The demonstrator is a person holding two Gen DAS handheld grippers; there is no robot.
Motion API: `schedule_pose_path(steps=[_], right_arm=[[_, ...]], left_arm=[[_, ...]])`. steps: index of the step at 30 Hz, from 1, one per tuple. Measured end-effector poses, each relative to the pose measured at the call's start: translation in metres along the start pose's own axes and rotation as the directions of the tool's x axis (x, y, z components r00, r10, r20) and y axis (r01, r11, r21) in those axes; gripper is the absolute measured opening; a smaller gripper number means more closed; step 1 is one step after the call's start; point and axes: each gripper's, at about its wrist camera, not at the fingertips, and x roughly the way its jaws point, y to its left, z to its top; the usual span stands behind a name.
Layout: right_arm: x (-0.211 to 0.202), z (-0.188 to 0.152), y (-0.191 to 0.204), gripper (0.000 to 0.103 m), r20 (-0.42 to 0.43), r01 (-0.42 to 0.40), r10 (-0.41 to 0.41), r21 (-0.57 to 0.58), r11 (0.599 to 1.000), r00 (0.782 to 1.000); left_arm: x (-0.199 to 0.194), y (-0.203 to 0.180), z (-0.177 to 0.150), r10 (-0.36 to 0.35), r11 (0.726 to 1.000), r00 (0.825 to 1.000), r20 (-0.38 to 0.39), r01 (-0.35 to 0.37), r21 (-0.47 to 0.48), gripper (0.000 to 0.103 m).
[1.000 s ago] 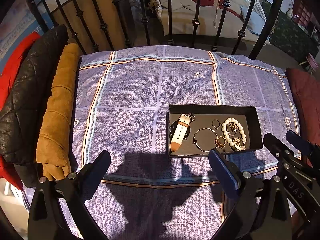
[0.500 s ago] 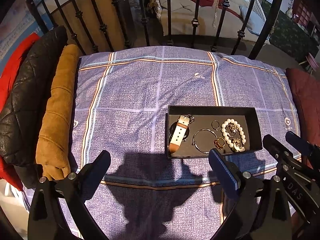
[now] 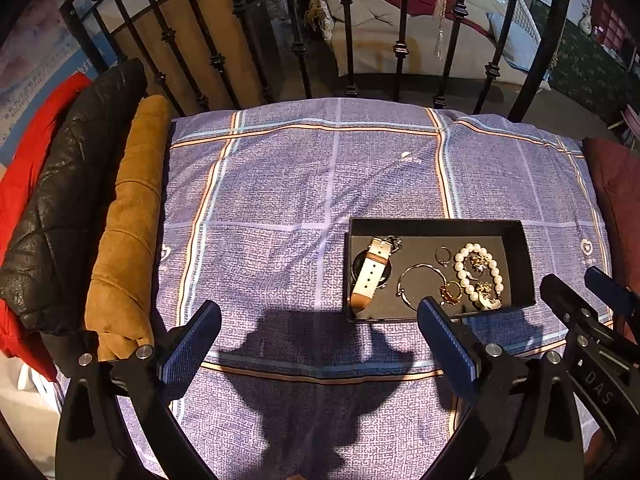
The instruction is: Organize jewelry
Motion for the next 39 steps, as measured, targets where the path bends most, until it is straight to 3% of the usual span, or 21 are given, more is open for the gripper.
schedule_pose_path(steps=[5, 13, 25, 39], right_arm=[[-0.001, 0.000, 0.001, 0.065, 0.010, 0.008, -0.008, -0.014, 1.000, 1.000], [-0.002, -0.001, 0.001, 0.065, 0.014, 0.012, -0.012, -0.016, 1.000, 1.000], [-0.004, -0.004, 0.002, 0.065, 0.014, 0.014, -0.013, -0.018, 1.000, 1.000], [-0.006, -0.005, 0.003, 0.065, 0.019, 0.020, -0.019, -0.026, 0.999, 1.000]], left_arm=[[-0.003, 0.008, 0.003, 0.062, 0.997, 0.998, 0.009, -0.061, -0.052, 0.096], [-0.006, 0.010, 0.002, -0.010, 0.997, 1.000, 0.022, 0.012, -0.077, 0.096], [-0.005, 0.005, -0.003, -0.051, 0.997, 0.999, -0.003, 0.051, -0.063, 0.096], [-0.004, 0.002, -0.004, -0.030, 0.999, 0.999, -0.009, 0.030, -0.033, 0.096]])
